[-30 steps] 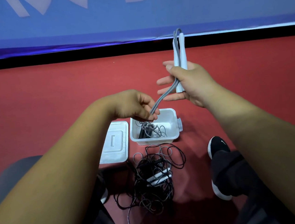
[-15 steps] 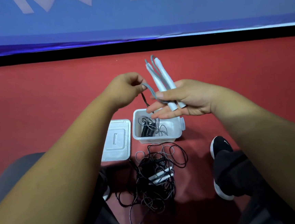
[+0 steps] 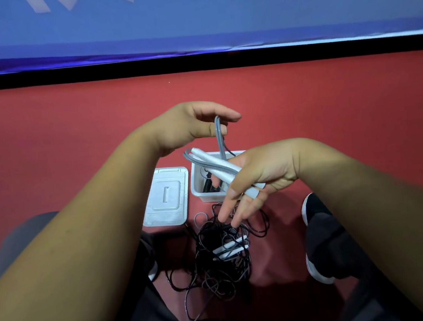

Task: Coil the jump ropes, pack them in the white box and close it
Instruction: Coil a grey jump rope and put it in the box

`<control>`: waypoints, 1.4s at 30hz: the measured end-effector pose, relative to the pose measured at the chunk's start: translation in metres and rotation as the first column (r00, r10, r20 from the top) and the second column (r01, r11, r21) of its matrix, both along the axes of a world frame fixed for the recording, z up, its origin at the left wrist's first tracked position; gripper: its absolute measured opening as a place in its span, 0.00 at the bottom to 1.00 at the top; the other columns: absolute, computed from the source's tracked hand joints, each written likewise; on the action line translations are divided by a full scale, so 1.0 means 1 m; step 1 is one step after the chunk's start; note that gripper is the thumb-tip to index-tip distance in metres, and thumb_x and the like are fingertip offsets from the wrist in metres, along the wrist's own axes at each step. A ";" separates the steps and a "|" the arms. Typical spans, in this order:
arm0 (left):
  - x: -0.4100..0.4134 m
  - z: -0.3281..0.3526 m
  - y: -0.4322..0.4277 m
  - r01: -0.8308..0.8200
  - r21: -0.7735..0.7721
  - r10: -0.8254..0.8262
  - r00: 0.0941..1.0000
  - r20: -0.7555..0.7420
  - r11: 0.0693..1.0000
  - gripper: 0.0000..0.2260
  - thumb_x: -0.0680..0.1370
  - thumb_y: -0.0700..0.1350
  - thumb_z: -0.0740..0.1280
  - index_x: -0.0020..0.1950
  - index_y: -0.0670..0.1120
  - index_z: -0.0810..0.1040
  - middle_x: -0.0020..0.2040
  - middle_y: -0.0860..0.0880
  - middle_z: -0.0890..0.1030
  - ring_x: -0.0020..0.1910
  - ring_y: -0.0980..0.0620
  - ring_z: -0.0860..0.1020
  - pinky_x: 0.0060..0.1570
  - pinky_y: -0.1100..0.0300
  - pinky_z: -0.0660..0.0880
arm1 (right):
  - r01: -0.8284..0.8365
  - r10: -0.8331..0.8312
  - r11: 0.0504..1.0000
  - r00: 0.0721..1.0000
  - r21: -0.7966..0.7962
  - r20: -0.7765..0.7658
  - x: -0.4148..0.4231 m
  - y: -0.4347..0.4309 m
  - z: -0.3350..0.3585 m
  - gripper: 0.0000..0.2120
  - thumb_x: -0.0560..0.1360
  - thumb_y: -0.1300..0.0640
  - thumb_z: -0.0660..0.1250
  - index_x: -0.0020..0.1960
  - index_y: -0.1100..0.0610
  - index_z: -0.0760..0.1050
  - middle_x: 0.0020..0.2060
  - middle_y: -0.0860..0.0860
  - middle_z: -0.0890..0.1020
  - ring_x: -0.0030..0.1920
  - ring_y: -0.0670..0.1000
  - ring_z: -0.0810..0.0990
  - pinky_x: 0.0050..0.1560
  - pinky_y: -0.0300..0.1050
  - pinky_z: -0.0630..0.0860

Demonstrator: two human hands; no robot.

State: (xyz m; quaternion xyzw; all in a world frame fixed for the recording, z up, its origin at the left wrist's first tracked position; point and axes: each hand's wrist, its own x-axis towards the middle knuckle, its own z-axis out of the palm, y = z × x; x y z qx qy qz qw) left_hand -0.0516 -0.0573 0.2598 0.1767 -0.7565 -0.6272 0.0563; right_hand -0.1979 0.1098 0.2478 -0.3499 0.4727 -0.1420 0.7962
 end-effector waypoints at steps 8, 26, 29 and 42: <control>-0.002 0.008 0.004 -0.069 -0.244 0.079 0.996 0.033 0.967 0.07 0.75 0.33 0.75 0.50 0.41 0.87 0.48 0.42 0.87 0.45 0.52 0.83 0.51 0.55 0.79 | 0.306 -0.300 0.952 0.935 0.005 -0.189 -0.012 -0.008 -0.015 0.20 0.79 0.69 0.71 0.70 0.68 0.74 0.58 0.65 0.86 0.56 0.68 0.87 0.51 0.50 0.86; -0.004 -0.002 0.005 0.076 -0.736 0.330 0.859 0.390 0.672 0.08 0.80 0.48 0.66 0.47 0.47 0.83 0.32 0.51 0.85 0.31 0.53 0.85 0.42 0.52 0.84 | 0.772 -0.799 0.594 0.599 -0.228 -0.052 -0.019 -0.029 -0.007 0.17 0.81 0.63 0.73 0.67 0.64 0.73 0.53 0.67 0.86 0.50 0.63 0.89 0.46 0.52 0.87; -0.005 -0.002 0.010 -0.148 -0.471 0.318 0.897 0.306 0.869 0.12 0.84 0.49 0.67 0.48 0.43 0.85 0.35 0.45 0.86 0.33 0.47 0.86 0.41 0.49 0.86 | 0.762 -0.797 0.591 0.603 -0.266 -0.044 -0.022 -0.030 -0.006 0.18 0.82 0.61 0.71 0.69 0.63 0.71 0.51 0.65 0.87 0.51 0.63 0.89 0.52 0.59 0.86; 0.003 0.007 -0.004 -0.009 -0.269 0.067 0.975 0.210 0.963 0.11 0.77 0.27 0.71 0.54 0.40 0.82 0.49 0.44 0.88 0.49 0.52 0.86 0.54 0.52 0.82 | 0.776 -0.827 0.549 0.559 -0.309 -0.065 -0.033 -0.030 -0.003 0.19 0.81 0.62 0.71 0.70 0.67 0.75 0.34 0.51 0.78 0.32 0.50 0.79 0.45 0.54 0.86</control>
